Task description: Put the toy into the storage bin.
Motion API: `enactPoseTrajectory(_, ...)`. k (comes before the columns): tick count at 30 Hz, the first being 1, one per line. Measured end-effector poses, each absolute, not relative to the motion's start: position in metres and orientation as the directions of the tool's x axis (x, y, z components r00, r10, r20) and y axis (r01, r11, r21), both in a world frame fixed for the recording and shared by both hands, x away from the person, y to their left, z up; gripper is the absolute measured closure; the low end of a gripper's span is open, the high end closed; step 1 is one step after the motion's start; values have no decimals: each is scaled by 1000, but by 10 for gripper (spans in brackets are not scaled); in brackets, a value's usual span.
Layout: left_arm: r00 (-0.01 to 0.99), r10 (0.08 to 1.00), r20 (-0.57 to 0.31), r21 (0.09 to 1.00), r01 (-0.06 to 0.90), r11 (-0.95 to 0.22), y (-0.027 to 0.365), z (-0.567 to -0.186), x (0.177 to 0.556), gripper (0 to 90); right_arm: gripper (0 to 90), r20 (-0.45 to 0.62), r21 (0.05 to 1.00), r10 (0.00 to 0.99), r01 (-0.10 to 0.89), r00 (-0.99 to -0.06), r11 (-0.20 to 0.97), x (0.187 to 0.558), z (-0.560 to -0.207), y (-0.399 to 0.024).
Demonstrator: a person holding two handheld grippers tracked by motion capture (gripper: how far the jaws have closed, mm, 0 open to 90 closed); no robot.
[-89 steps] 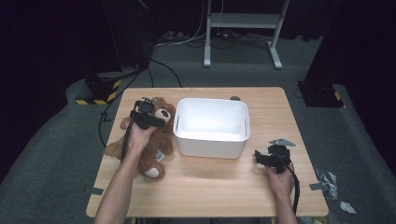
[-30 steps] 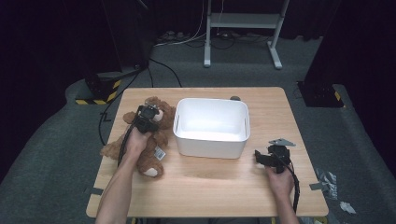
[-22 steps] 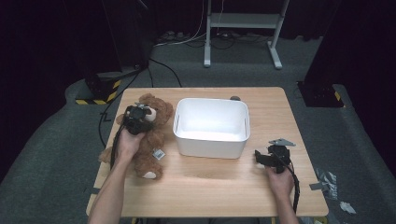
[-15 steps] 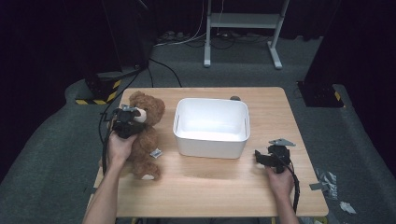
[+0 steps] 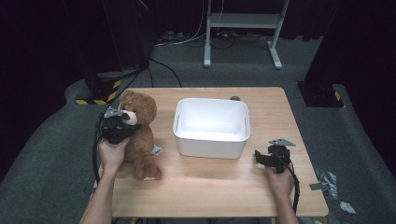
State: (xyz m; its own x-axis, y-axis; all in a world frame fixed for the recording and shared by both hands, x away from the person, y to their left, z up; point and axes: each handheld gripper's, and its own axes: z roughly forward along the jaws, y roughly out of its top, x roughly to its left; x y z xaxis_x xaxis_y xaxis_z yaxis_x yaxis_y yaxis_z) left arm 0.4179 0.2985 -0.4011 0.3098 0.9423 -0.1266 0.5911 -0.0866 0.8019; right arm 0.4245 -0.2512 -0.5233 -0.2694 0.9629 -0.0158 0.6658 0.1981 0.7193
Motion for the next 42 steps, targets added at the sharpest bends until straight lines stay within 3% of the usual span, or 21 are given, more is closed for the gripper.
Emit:
enactPoseTrajectory(14, 366, 921, -137, 863, 500, -71, 298, -370, 400, 663, 176, -16, 719, 963, 666, -268, 197, 424, -523, -251)
enactPoseTrajectory(42, 404, 900, -160, 887, 459, -48, 293, -325, 398, 658, 176, -16, 719, 964, 666, -267, 196, 425, -523, -251)
